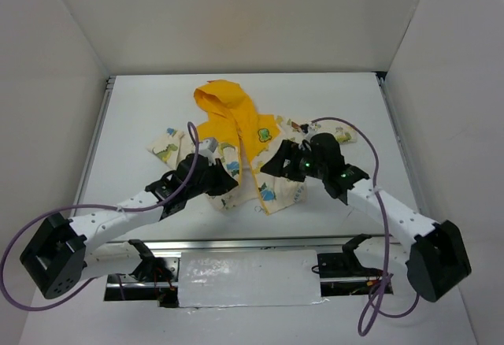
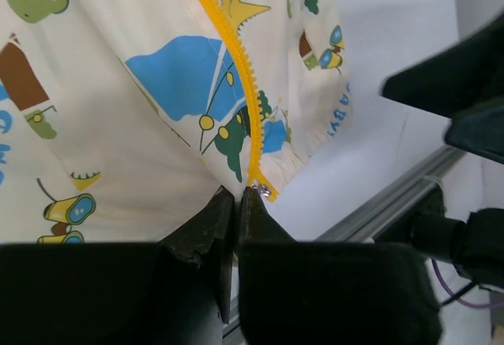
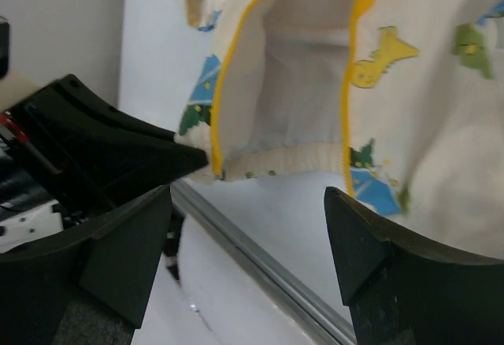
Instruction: Zip up the jacket
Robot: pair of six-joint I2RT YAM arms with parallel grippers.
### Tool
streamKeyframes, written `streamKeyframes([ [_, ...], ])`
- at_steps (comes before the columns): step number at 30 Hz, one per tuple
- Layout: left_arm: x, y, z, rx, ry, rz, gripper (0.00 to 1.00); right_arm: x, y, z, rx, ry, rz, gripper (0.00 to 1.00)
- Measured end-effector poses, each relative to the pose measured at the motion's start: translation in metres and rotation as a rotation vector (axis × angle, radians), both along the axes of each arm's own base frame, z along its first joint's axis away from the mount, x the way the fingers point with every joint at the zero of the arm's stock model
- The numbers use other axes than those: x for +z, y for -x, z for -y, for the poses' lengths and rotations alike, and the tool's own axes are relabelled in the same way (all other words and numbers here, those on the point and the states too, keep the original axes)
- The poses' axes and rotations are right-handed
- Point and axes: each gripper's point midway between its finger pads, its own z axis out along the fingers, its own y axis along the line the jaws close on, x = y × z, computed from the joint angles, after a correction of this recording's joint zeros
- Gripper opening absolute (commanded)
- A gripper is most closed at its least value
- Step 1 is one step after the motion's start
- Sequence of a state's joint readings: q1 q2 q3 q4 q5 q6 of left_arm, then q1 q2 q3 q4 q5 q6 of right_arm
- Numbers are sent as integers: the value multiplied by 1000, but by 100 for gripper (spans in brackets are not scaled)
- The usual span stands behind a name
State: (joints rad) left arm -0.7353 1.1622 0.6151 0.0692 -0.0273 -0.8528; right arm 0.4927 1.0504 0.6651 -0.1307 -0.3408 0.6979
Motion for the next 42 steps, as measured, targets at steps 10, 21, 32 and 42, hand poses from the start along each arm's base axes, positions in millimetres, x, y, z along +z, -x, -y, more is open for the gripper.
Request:
streamKeyframes([
  [10,17,11,13,-105,174,42,0,-14,-3,-75,150,-180,-102,64],
  [21,24,11,16,-121,215,52,32,-17,-1,-97,180,-204,-157,6],
  [32,-7,6,14,-118,92,-28,55,-8,-12,-84,119,-3,-96,7],
  [42,-10,12,22,-172,115,-51,60,-16,-9,-73,102,73,-102,6],
])
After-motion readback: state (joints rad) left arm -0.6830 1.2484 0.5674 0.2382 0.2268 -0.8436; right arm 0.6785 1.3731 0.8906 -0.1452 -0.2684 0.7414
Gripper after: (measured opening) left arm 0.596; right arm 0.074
